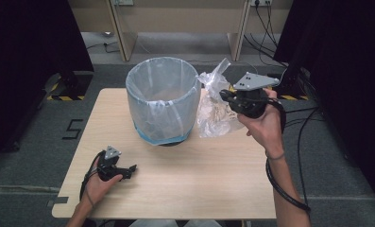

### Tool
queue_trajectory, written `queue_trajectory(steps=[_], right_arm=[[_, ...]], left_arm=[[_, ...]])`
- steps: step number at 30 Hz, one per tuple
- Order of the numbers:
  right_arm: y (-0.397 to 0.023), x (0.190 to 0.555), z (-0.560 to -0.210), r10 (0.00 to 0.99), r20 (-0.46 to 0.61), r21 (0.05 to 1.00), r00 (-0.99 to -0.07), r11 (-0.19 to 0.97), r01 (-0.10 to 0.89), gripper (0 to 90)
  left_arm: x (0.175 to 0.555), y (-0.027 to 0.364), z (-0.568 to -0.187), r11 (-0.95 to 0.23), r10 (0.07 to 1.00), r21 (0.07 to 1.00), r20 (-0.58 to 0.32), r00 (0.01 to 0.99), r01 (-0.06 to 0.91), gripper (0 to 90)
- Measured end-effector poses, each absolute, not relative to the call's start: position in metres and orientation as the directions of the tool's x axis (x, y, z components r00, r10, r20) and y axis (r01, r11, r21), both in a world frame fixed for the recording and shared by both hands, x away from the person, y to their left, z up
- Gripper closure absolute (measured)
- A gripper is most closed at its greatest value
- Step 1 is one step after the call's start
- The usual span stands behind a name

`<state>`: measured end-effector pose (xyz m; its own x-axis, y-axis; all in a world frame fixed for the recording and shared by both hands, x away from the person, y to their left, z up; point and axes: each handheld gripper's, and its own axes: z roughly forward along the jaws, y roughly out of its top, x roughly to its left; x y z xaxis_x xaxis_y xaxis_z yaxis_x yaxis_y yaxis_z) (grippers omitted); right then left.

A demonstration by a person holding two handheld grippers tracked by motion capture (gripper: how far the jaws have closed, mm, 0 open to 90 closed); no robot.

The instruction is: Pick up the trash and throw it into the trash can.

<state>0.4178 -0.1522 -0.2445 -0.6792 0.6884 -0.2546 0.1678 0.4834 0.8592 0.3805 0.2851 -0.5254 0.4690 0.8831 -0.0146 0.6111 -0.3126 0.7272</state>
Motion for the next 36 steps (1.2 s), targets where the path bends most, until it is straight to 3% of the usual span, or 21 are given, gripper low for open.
queue_trajectory(steps=[15, 36], right_arm=[[-0.110, 0.438, -0.223, 0.629, -0.254, 0.860, -0.734, 0.495, 0.126, 87.1], [-0.059, 0.478, -0.218, 0.602, -0.220, 0.854, -0.767, 0.500, 0.147, 86.9]], left_arm=[[0.380, 0.285, -0.525, -0.313, 0.883, 0.727, -0.015, 0.469, 0.611, 2.4], [0.381, 0.285, -0.525, -0.314, 0.882, 0.727, -0.015, 0.471, 0.611, 2.4]])
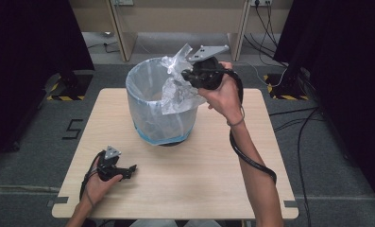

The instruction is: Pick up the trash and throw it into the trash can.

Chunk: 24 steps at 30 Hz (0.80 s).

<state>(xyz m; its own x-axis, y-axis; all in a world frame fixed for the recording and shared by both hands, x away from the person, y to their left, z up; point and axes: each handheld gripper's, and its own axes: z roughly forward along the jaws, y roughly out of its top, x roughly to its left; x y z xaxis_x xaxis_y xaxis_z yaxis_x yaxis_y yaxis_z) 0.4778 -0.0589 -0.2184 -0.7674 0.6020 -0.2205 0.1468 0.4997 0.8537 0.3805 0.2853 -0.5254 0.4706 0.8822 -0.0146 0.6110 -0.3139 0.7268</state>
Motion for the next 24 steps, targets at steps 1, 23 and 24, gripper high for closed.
queue_trajectory(steps=[1, 23, 24], right_arm=[[-0.055, 0.480, -0.219, 0.599, -0.219, 0.853, -0.770, 0.501, 0.148, 86.9], [-0.007, 0.505, -0.231, 0.579, -0.141, 0.866, -0.803, 0.464, 0.183, 66.9], [-0.007, 0.503, -0.229, 0.585, -0.136, 0.871, -0.800, 0.455, 0.185, 65.1]], left_arm=[[0.381, 0.285, -0.525, -0.314, 0.882, 0.727, -0.014, 0.471, 0.611, 2.4], [0.380, 0.286, -0.525, -0.315, 0.880, 0.725, -0.019, 0.475, 0.613, 2.5], [0.380, 0.286, -0.525, -0.315, 0.880, 0.725, -0.018, 0.475, 0.613, 2.5]])
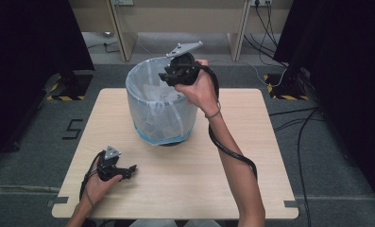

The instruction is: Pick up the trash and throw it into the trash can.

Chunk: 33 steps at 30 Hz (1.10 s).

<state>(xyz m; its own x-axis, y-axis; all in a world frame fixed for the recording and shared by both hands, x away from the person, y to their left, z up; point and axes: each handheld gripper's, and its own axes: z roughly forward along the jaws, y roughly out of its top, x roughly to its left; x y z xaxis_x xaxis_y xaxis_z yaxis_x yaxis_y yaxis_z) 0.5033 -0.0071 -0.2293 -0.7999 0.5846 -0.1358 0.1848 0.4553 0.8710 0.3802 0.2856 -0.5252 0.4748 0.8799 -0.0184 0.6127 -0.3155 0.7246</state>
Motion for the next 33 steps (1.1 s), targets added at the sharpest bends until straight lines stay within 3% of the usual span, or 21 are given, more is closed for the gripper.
queue_trajectory(steps=[18, 24, 28, 33], right_arm=[[-0.054, 0.487, -0.233, 0.637, -0.135, 0.869, -0.759, 0.444, 0.218, 60.4], [-0.069, 0.486, -0.238, 0.661, -0.126, 0.872, -0.740, 0.429, 0.235, 54.6], [-0.080, 0.483, -0.242, 0.688, -0.113, 0.880, -0.717, 0.405, 0.249, 45.5], [-0.087, 0.480, -0.245, 0.695, -0.107, 0.884, -0.711, 0.394, 0.252, 42.3]], left_arm=[[0.380, 0.286, -0.525, -0.317, 0.879, 0.725, -0.017, 0.476, 0.612, 2.5], [0.380, 0.286, -0.525, -0.317, 0.879, 0.724, -0.017, 0.476, 0.612, 2.5], [0.380, 0.286, -0.525, -0.317, 0.879, 0.725, -0.017, 0.476, 0.612, 2.5], [0.380, 0.286, -0.525, -0.317, 0.879, 0.725, -0.017, 0.476, 0.612, 2.5]])
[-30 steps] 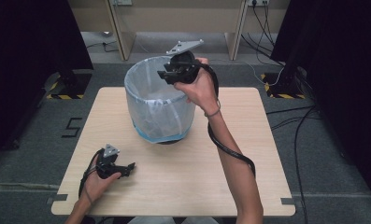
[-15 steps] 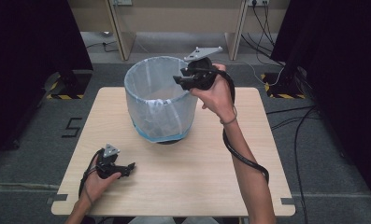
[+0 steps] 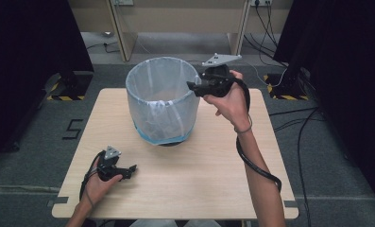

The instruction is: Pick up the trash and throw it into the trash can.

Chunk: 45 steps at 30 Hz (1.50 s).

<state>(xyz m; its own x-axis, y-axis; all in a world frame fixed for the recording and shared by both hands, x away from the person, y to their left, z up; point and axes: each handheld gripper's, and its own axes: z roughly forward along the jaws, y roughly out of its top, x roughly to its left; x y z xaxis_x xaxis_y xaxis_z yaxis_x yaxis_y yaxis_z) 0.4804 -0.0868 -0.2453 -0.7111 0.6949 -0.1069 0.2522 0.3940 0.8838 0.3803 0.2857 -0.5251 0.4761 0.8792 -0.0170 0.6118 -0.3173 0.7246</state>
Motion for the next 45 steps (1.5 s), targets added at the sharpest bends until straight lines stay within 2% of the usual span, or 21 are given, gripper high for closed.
queue_trajectory(steps=[17, 45], right_arm=[[-0.131, 0.471, -0.267, 0.751, -0.067, 0.891, -0.657, 0.341, 0.299, 38.4], [-0.164, 0.459, -0.312, 0.777, -0.043, 0.870, -0.629, 0.338, 0.359, 36.8]], left_arm=[[0.380, 0.286, -0.525, -0.317, 0.879, 0.725, -0.017, 0.476, 0.612, 2.5], [0.380, 0.286, -0.525, -0.316, 0.880, 0.727, -0.015, 0.475, 0.610, 2.5]])
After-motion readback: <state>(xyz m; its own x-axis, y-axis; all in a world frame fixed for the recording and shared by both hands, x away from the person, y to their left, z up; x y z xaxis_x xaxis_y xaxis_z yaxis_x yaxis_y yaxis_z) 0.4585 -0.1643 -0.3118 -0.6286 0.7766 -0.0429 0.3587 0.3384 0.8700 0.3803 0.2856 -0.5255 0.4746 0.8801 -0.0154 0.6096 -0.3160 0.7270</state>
